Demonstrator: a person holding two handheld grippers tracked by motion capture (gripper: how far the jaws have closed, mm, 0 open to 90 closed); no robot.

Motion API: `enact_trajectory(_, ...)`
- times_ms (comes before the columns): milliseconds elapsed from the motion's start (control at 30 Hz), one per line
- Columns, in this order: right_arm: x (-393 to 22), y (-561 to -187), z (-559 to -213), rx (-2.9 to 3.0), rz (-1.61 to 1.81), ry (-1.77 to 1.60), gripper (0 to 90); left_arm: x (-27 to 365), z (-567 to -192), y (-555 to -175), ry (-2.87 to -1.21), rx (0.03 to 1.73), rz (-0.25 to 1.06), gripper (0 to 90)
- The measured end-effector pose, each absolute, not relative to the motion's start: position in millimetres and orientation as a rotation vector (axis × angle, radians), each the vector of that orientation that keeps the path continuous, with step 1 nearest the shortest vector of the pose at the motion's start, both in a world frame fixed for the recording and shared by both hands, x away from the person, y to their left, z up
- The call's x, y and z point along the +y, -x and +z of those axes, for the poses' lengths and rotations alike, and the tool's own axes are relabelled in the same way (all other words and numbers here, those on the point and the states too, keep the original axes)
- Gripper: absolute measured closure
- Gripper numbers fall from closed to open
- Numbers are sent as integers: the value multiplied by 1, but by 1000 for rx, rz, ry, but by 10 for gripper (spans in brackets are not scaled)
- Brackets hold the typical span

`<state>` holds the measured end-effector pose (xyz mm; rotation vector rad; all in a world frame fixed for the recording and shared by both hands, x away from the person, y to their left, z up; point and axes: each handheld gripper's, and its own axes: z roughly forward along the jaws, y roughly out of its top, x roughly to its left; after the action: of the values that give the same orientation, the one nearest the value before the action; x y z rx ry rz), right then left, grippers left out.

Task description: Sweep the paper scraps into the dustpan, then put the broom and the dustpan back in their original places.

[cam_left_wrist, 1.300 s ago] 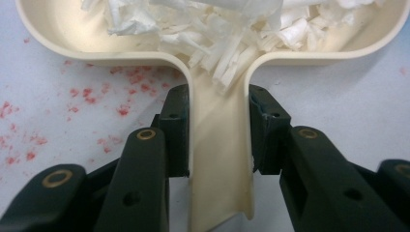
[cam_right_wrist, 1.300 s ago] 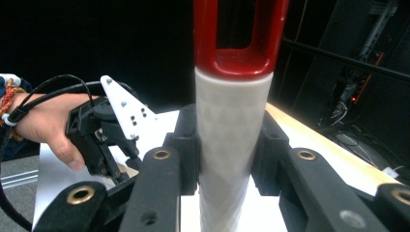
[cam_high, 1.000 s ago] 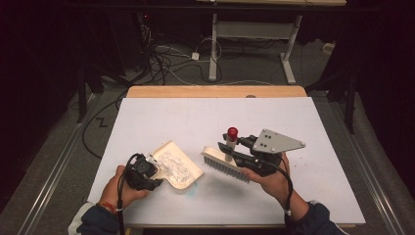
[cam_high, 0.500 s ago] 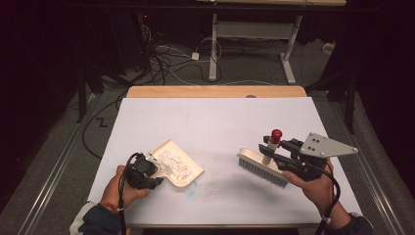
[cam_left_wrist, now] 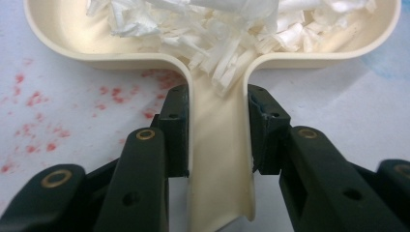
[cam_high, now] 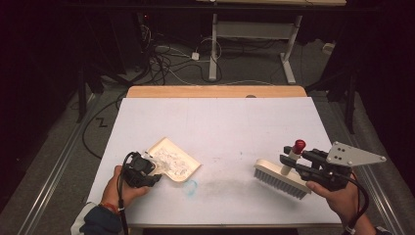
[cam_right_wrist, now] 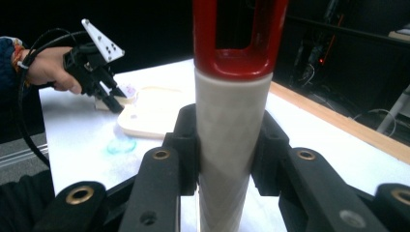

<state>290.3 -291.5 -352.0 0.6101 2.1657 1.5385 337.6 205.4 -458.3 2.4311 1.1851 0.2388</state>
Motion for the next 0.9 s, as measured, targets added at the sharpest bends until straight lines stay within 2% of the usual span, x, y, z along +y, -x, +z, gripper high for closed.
enact_trajectory(433, -311, -287, -354, 2247, 1494, -669, 706, 220, -459, -344, -2310, 1339, 291, 635)
enact_trajectory(633, -318, -302, -358, 2276, 1500, -725, 705, 223, -458, -347, -2261, 1433, 307, 635)
enact_trajectory(900, -316, -326, -360, 2278, 1501, -752, 696, 226, -459, -352, -2209, 1474, 339, 634)
